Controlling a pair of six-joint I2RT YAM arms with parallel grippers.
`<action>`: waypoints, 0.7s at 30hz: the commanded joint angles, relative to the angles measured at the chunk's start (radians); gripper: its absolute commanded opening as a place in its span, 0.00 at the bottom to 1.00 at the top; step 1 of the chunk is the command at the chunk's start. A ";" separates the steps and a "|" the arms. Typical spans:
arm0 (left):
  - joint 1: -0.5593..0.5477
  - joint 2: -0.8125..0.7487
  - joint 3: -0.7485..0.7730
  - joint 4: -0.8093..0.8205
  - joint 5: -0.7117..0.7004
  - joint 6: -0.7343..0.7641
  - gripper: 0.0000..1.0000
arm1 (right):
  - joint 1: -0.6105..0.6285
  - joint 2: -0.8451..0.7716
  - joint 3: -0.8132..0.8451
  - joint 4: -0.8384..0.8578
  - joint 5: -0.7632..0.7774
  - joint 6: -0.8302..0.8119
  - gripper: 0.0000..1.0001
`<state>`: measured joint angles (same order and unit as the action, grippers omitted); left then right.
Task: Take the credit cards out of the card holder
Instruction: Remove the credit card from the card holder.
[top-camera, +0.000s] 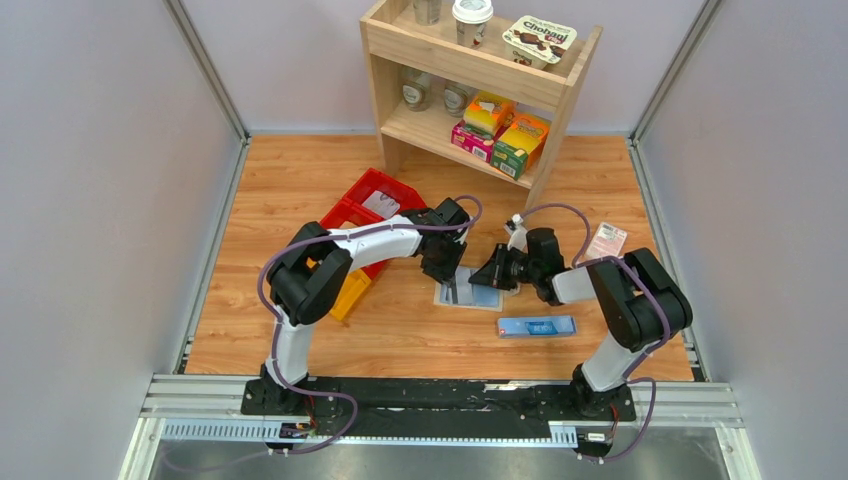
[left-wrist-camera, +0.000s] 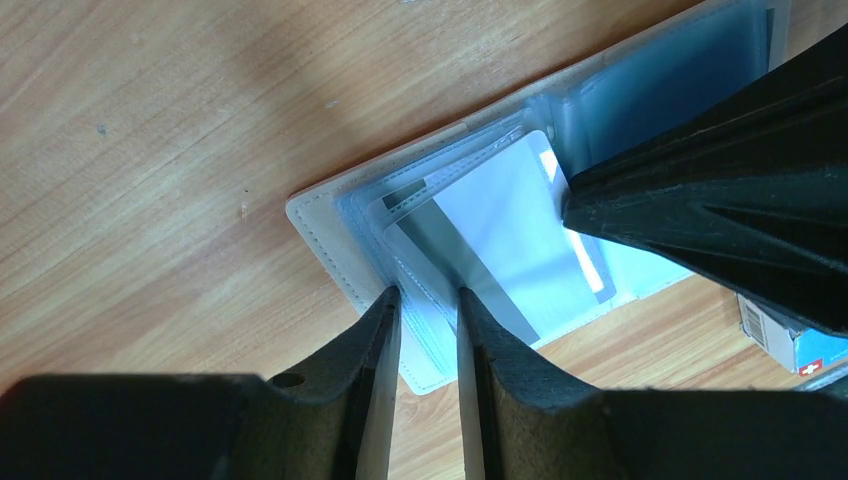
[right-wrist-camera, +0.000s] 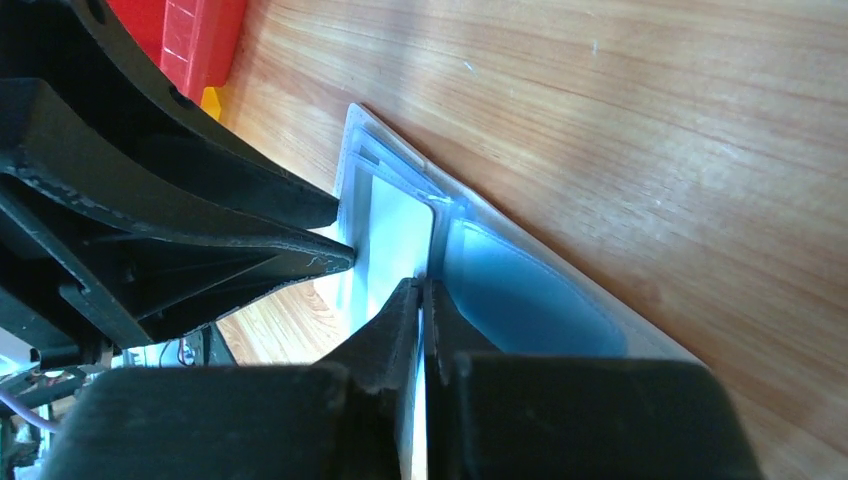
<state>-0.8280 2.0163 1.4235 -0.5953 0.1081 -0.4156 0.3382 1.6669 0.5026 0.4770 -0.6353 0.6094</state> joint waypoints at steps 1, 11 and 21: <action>0.010 0.064 -0.074 -0.026 -0.053 0.001 0.33 | -0.024 0.011 -0.033 0.072 -0.086 0.009 0.00; 0.024 0.061 -0.086 -0.018 -0.038 -0.002 0.33 | -0.068 -0.032 -0.047 0.051 -0.128 0.012 0.02; 0.024 0.068 -0.077 -0.021 -0.025 0.001 0.32 | -0.044 0.042 -0.003 0.071 -0.159 0.020 0.26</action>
<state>-0.8070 2.0075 1.4002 -0.5678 0.1497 -0.4282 0.2794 1.6745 0.4637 0.5011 -0.7757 0.6281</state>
